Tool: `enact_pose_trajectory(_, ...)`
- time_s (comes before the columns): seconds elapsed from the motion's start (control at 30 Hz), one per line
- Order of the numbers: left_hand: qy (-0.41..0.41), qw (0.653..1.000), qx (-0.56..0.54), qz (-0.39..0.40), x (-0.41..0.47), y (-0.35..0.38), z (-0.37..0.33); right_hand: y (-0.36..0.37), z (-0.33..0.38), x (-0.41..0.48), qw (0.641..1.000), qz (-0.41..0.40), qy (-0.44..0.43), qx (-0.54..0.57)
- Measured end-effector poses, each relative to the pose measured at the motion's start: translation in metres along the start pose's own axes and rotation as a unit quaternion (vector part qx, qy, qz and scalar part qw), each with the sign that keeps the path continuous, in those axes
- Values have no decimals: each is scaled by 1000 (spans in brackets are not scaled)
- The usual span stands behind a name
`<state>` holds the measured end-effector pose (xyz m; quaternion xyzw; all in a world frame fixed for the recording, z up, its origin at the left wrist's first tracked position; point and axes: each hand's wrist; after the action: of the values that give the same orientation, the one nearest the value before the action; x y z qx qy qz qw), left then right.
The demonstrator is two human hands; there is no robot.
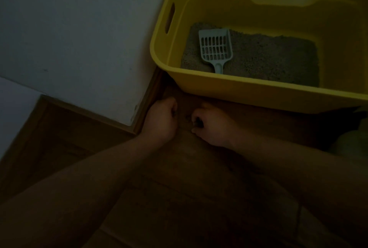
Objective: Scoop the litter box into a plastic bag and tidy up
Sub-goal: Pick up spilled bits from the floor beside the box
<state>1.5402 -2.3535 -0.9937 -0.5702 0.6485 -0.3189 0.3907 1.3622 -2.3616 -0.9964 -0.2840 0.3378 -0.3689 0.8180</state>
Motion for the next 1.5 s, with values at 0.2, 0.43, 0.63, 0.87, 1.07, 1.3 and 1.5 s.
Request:
enact_pose_trajectory(0.2,3,1000,-14,23,-7,3,-2,0,-6,0,1000,2,0,-15)
enact_pose_trajectory(0.43,-98,988,-116,-18,-19,4,-9,-4,-2,-2,998,-40,-4,37)
enact_pose_trajectory(0.63,-129,982,-135,-38,-26,-2,-9,-4,10,11,999,-33,-18,17)
enact_pose_trajectory(0.87,-156,975,-158,-22,-36,-11,-9,5,13,16,998,8,-26,-56)
enact_pose_trajectory(1.07,-164,971,-171,-21,-37,-11,-11,-2,9,7,999,0,-34,-39)
enact_pose_trajectory(1.3,-115,979,-167,-30,-35,-14,-43,-25,7,-32,997,-50,6,59)
enact_pose_trajectory(1.5,-108,971,-205,-60,-61,-25,-89,-38,13,-102,966,-84,92,225)
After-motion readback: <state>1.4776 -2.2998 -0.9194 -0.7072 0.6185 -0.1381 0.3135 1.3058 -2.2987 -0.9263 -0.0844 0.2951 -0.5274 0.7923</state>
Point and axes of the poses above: each hand's wrist, its own x-axis towards the middle knuckle, its own y-axis out of the palm, z = x × y, and after that the axes turned 1 degree about z, right-handed
